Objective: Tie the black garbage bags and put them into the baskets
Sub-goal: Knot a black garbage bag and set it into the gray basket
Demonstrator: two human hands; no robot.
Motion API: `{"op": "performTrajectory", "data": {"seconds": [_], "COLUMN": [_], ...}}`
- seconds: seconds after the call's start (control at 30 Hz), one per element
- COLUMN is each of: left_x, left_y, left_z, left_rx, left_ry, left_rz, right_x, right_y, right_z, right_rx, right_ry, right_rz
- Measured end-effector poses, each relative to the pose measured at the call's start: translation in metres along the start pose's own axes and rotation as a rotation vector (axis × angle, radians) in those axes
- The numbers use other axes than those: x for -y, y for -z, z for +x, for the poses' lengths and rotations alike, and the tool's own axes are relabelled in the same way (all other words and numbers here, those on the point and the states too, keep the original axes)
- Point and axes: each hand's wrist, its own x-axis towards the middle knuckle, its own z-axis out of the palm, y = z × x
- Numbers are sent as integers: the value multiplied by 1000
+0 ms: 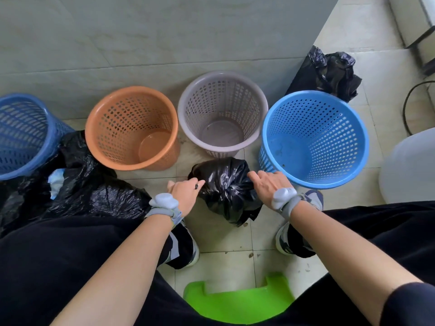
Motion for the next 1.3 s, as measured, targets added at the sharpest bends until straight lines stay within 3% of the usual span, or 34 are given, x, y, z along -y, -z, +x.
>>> {"op": "performTrajectory", "data": {"seconds": [0.2,0.33,0.5,0.6,0.77,0.9,1.03,1.17,1.3], "left_x": [20,21,18,19,14,19,18,14,19], "left_y": [-12,-18,-18,-16,-15,-25,-30,-27,-20], "left_z": [12,10,13,19,25,25,24,21,22], "left_rx": [50,128,247,276,235,233,245,198,200], "left_ry": [34,101,20,96,202,212,193,253,293], "left_rz": [112,112,325,248,48,-65,-93,-191,-397], "right_x": [-3,-6,-1,2,1,-1,-4,4,7], "right_y": [-15,-22,-30,-26,-28,-34,-41,-45,-47], "right_z": [3,8,5,9,24,34,43,54,49], "right_rx": [162,92,41,83,195,231,281,219,66], "right_ry": [-109,-123,-132,-212,-415,-475,-575,-634,-616], "right_rz": [-7,95,171,196,500,411,504,599,941]}}
